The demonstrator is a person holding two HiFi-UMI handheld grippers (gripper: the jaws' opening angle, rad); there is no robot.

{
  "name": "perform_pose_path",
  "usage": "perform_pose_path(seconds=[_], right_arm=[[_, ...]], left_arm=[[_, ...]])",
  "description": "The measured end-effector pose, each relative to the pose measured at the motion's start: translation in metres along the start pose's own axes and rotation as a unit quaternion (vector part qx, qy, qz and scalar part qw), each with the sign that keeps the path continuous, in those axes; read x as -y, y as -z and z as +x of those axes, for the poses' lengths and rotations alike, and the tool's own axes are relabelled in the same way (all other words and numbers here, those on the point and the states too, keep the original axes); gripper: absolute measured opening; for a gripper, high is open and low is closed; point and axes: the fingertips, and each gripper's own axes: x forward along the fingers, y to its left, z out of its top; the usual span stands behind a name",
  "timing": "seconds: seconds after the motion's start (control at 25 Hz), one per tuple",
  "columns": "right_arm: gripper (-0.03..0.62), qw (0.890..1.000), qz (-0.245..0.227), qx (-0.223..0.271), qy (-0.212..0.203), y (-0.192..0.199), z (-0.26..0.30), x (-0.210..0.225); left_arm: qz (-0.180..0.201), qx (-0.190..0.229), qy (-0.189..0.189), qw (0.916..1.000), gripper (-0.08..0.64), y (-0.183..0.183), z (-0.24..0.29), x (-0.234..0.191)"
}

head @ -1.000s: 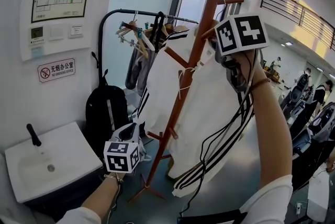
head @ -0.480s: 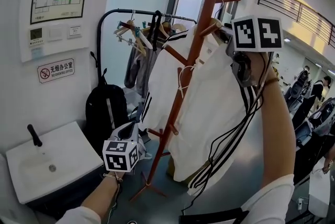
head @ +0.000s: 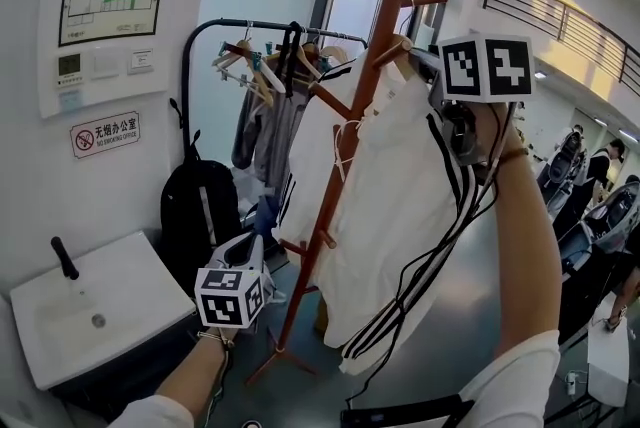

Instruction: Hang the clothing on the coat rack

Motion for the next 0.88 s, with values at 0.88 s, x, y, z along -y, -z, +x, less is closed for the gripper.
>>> perform_pose_path(seconds=[0.88], right_arm=[[0.149, 0.998, 0.048, -0.009, 0.04, 0.093, -0.073, 0.021]], left_arm=[[0.019, -0.012, 0.033, 0.9992, 0.009, 0.007, -0.034, 0.075]])
